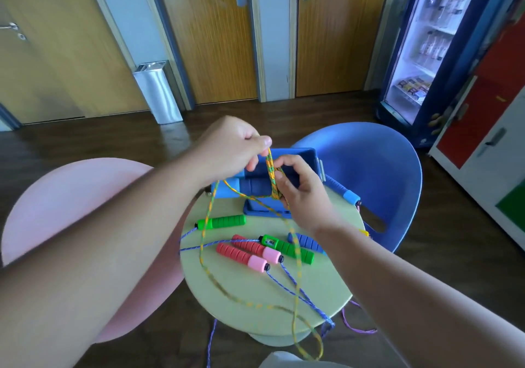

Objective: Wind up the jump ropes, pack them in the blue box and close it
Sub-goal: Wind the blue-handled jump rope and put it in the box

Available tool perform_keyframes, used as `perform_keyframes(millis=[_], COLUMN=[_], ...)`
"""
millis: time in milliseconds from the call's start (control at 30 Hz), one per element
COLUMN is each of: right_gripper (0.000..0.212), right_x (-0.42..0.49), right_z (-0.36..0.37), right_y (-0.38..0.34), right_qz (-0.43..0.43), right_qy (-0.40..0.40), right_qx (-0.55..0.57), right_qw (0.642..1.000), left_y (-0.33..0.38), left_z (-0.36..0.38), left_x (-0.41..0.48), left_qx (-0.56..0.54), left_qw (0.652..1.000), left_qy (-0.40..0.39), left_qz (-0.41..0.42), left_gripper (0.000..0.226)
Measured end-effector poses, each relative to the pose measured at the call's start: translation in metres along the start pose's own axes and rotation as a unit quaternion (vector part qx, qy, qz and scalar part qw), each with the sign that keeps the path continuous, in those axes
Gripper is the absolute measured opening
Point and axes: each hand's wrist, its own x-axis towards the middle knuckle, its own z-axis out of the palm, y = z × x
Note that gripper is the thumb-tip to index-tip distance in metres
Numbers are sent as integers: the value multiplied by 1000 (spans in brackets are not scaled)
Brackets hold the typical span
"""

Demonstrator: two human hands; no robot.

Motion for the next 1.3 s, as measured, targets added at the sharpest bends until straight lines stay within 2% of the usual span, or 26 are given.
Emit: perform_keyframes(millis=[100, 200, 333, 400, 467, 600, 767, 900, 1000, 1100, 1133, 1200, 1233, 1300], right_gripper=[17, 15, 27, 19, 11, 15, 16, 12, 21, 27, 26, 25, 23, 19], right_x=[-8, -11, -13, -13, -14, -13, -13, -20, -17, -10, -7, -2, 2, 9], right_z=[2, 0, -6, -7, -7, -8, -12, -17, -17, -14, -12, -8, -7, -4], right_y=[-7, -12, -17, -19, -21, -19, -20, -31, -34, -38, -41, -50, -54, -58], right_qz=[-21, -15, -30, -26, -17, -7, -17, 6, 60, 73, 74, 71, 74, 77], right_qy=[-19, -28, -68, -76, -67, 7, 0, -47, -25, 10, 21, 40, 57, 83], right_qx=[7, 33, -13, -28, -33, -72, -78, 32, 130, 199, 207, 218, 218, 201], right_qw=[1000, 999, 997, 996, 997, 997, 997, 998, 989, 977, 975, 973, 971, 973], left_y=[7, 14, 18, 18, 21, 29, 30, 18, -12, -62, -77, -94, -95, -88], left_z=[-7, -5, -3, -3, -5, -15, -26, -35, -27, -7, 1, 23, 37, 62], left_x=[11, 16, 20, 20, 18, 12, 14, 23, 35, 41, 40, 29, 18, -8], left_qx=[101, 124, 138, 132, 120, 129, 176, 252, 163, -66, -163, -323, -369, -403], left_qw=[995, 991, 988, 988, 986, 975, 968, 952, 965, 980, 969, 922, 900, 881], left_qy=[-6, -13, -26, -37, -62, -134, -157, -168, -203, -181, -171, -190, -203, -207], left_qz=[-19, -37, -65, -77, -95, -122, -89, -34, -42, -55, -75, -100, -112, -139], left_gripper=[33, 33, 33, 32, 31, 29, 27, 30, 36, 44, 37, 17, 14, 23])
